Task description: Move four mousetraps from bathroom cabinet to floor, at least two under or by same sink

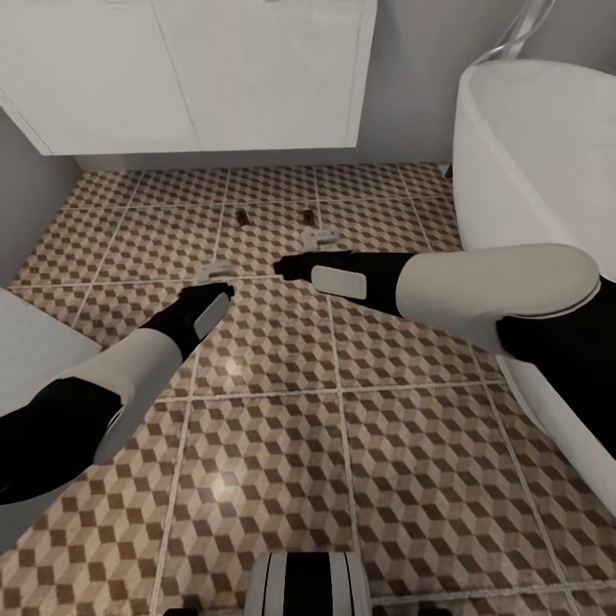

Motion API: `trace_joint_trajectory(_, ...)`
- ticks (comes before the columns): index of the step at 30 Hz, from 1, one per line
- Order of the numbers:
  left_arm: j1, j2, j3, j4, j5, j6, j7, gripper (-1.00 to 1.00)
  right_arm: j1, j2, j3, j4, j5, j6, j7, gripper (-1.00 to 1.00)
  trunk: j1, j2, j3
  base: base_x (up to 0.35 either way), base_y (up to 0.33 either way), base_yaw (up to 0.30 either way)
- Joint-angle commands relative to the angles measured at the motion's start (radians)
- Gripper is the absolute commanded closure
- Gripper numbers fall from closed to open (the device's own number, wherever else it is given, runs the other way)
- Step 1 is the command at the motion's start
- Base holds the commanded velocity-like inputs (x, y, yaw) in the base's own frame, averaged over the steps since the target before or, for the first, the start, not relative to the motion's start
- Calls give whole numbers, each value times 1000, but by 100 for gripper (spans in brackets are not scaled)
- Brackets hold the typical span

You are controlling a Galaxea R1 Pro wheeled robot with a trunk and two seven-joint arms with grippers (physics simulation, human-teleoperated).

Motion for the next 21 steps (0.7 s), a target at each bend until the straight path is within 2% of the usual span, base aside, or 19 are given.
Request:
trace_joint_trajectory(1, -1, 1, -9, 5, 5, 4, 7, -100, -2, -3, 5, -6, -1, -3, -3, -100, -1, 0, 3, -95, 0, 0)
trace_joint_trajectory(6, -1, 1, -9, 28, 6, 0, -14, -100, -2, -20, 7, -20, -1, -17, -3, -100, -3, 1, 23, -45, 0, 0)
trace_joint_trajectory(11, -1, 1, -8, 32, 15, 1, -51, -100, -1, -24, 8, -29, -1, -20, -4, -100, -5, 2, 42, -55, 0, 0)
trace_joint_trajectory(21, -1, 3, -7, 36, 73, 2, -88, -100, 1, -32, 9, -33, -1, -27, -5, -100, -10, 5, 81, -267, 0, 0)
